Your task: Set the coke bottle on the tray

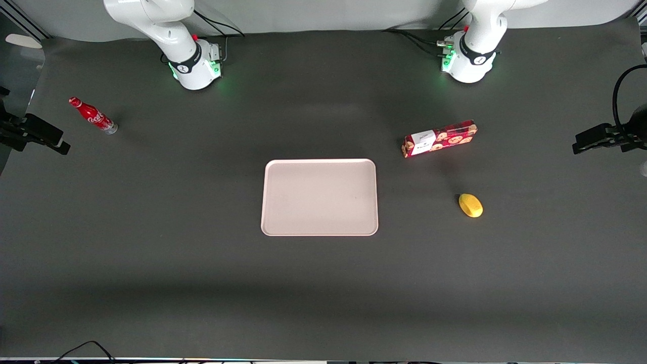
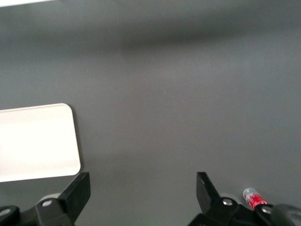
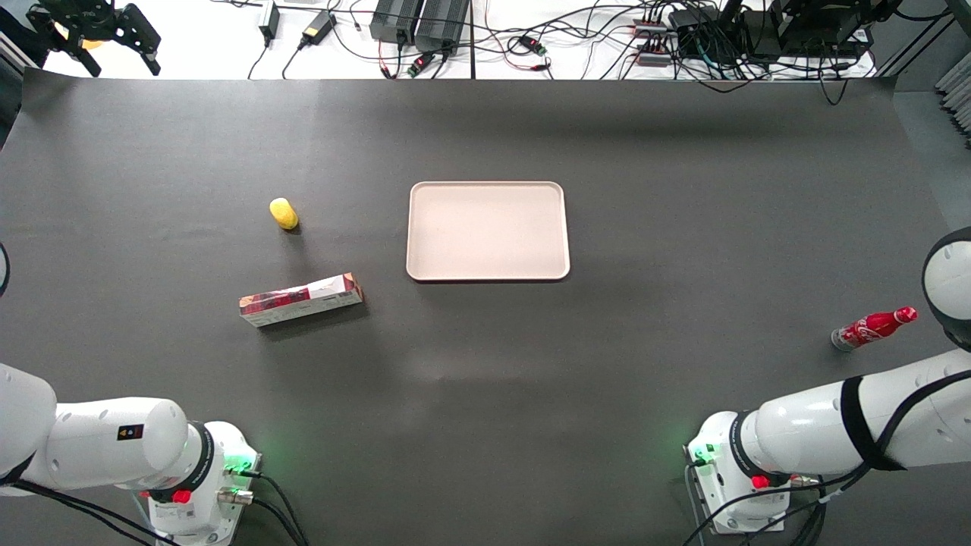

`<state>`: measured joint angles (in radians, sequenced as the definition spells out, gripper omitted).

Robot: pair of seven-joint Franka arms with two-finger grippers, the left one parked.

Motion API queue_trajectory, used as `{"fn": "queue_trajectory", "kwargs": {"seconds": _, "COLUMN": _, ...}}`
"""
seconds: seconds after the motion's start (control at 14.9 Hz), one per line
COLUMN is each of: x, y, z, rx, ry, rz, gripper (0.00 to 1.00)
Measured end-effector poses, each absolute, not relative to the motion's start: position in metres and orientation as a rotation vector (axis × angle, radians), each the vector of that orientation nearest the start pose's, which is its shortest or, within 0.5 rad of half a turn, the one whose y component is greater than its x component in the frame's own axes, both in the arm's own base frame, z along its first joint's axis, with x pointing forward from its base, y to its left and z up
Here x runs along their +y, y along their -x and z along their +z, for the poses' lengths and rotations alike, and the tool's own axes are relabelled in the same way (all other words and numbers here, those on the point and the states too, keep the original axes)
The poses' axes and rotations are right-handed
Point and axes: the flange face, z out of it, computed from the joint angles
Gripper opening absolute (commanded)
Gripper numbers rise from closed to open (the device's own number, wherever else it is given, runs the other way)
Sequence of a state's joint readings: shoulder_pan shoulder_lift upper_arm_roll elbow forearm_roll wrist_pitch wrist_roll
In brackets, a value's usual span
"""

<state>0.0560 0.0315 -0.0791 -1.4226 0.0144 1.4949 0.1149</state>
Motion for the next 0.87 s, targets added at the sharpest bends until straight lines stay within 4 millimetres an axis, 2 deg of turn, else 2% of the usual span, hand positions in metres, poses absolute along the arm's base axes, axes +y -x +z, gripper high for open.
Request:
{"fn": "queue_trajectory", "kwargs": {"seconds": 0.2, "x": -0.025, "y": -0.546, "z": 0.666, "rx": 0.209, "ry": 3.135, "rz": 0.043, "gripper": 1.0}}
{"fn": "queue_trajectory", "kwargs": {"seconds": 0.34, "x": -0.053, "y": -0.538, "z": 0.659, "rx": 0.148, "ry": 3.174, "rz": 0.104, "gripper": 1.0}}
{"fn": "queue_trajectory", "kwargs": {"seconds": 0.47, "x": -0.094, "y": -0.521, "z": 0.642, "rx": 0.103, "ry": 3.22, "rz": 0.199, "gripper": 1.0}}
{"fn": "queue_trajectory", "kwargs": {"seconds": 0.67, "x": -0.17, "y": -0.479, "z": 0.607, "rx": 0.066, "ry": 3.215, "rz": 0.283, "gripper": 1.0}}
{"fn": "queue_trajectory", "kwargs": {"seconds": 0.74, "x": -0.2, "y": -0.461, "z": 0.589, "rx": 0.041, "ry": 3.199, "rz": 0.272, "gripper": 1.0}}
{"fn": "queue_trajectory", "kwargs": {"seconds": 0.87, "x": -0.258, "y": -0.418, "z": 0.541, "rx": 0.015, "ry": 3.187, "rz": 0.262, "gripper": 1.0}}
